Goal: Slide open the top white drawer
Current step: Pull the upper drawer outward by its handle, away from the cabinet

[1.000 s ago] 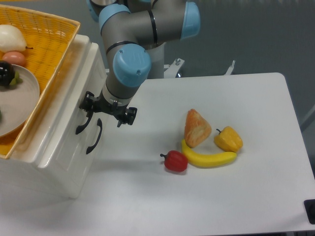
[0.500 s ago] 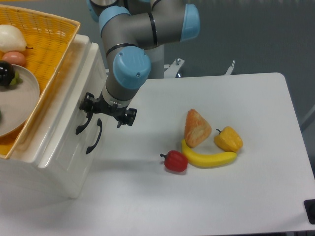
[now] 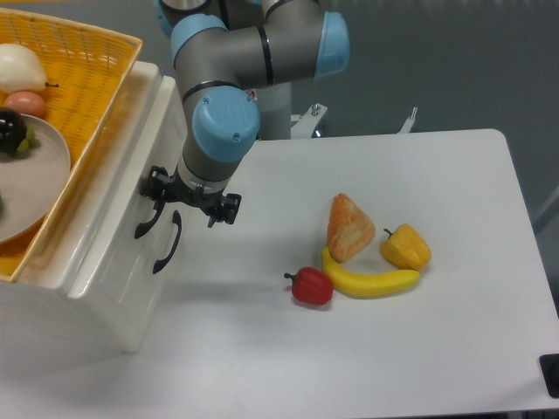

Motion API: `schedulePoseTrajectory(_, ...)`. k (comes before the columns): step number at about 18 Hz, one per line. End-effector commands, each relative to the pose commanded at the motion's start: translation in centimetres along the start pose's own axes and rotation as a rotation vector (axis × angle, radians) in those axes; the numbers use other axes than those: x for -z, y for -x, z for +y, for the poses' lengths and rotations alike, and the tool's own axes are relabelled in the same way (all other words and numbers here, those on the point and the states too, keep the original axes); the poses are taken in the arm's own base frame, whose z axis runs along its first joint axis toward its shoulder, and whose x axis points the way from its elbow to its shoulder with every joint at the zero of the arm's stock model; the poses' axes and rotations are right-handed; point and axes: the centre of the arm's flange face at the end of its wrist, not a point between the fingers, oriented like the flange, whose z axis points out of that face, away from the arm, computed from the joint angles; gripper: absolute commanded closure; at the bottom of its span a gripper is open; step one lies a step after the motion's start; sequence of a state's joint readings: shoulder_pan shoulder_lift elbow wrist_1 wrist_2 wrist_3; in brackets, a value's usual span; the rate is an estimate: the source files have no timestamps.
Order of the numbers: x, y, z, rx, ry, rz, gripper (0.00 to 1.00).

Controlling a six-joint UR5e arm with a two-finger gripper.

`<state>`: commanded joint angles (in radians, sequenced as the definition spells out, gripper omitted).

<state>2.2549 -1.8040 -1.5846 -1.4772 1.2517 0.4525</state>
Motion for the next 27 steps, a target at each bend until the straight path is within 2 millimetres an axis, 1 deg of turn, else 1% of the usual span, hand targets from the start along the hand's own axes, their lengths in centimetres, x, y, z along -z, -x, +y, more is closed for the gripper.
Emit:
schedulePoseTrajectory(13,0.4,0.8,0.0,0.007,0.0,-0.02,0.0)
schedulePoseTrajectory(15,0.5,0.9,0.2,-0.013,0.008,-0.037,0.0)
schedulePoseTrajectory(20,0.8,1.7,0.3,-0.01,0.011,-0.052,0.0)
schedulePoseTrajectory(23,0.9,1.9,0.3,-0.033,0.011,-0.052,0.0)
schedulePoseTrajectory(27,1.2,2.6,0.4,-0.05,0.007,-0.052,0.0)
